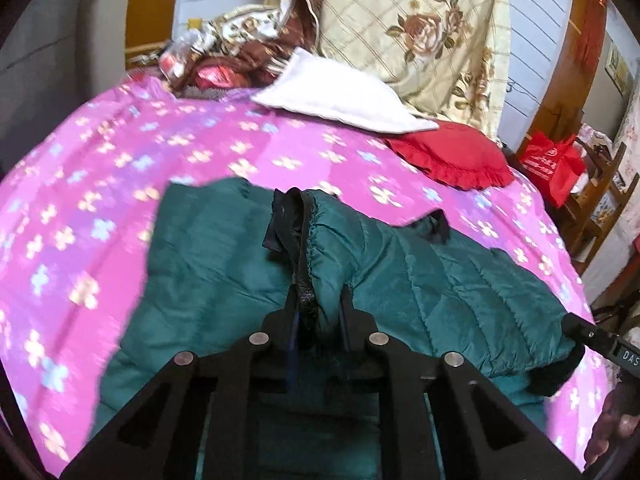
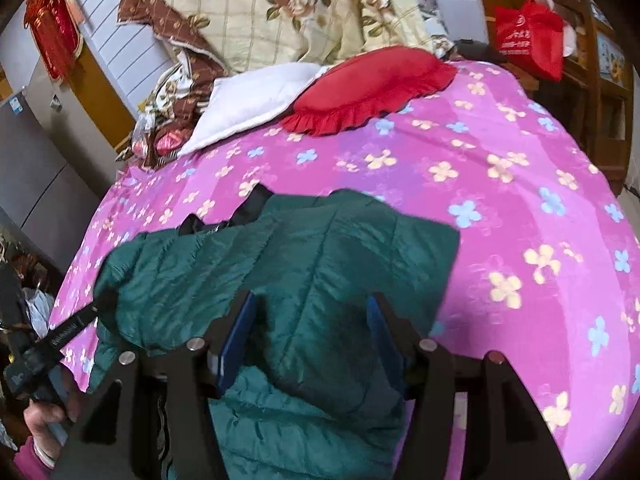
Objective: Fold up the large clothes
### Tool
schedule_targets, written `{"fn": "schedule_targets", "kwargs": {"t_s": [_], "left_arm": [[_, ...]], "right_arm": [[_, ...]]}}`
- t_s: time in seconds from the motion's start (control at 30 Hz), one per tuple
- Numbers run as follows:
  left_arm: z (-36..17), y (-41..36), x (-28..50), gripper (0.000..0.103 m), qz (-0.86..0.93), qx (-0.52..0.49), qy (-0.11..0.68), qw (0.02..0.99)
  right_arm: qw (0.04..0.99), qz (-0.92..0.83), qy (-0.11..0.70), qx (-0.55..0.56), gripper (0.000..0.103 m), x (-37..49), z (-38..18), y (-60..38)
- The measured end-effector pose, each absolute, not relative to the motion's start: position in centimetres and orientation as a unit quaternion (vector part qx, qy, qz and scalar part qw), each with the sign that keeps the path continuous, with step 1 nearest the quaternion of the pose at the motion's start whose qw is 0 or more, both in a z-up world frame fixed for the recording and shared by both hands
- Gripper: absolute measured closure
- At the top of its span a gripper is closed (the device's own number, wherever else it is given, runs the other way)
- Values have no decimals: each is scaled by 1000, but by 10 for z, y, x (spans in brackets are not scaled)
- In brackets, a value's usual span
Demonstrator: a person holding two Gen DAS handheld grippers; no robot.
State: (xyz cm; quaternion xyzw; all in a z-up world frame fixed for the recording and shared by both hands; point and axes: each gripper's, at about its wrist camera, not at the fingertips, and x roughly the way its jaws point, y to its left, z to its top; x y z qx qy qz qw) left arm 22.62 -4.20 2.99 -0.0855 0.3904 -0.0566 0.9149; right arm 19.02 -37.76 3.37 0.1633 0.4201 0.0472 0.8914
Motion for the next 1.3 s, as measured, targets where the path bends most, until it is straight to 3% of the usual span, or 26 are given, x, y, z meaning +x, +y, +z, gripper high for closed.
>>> {"fn": "schedule_targets", "kwargs": {"t_s": [0.27, 0.7, 0.8, 0.97, 1.3], "left_arm": [[23, 1, 232, 103, -16, -78, 388, 918], [9, 26, 233, 103, -6, -94, 397, 913], [19, 31, 232, 90, -19, -117, 395, 911], [42, 26, 230, 83, -26, -117, 357, 927], [1, -18, 273, 82, 0, -54, 415, 908]], "right_arm": [[880, 78, 443, 156, 42, 208, 12, -338], [887, 71, 454, 44, 38, 236, -11, -268], [894, 76, 438, 55, 38, 229, 6, -281], [906, 46, 417, 52, 38, 224, 41, -321], [888, 37, 454, 58, 38, 261, 15, -330]]}}
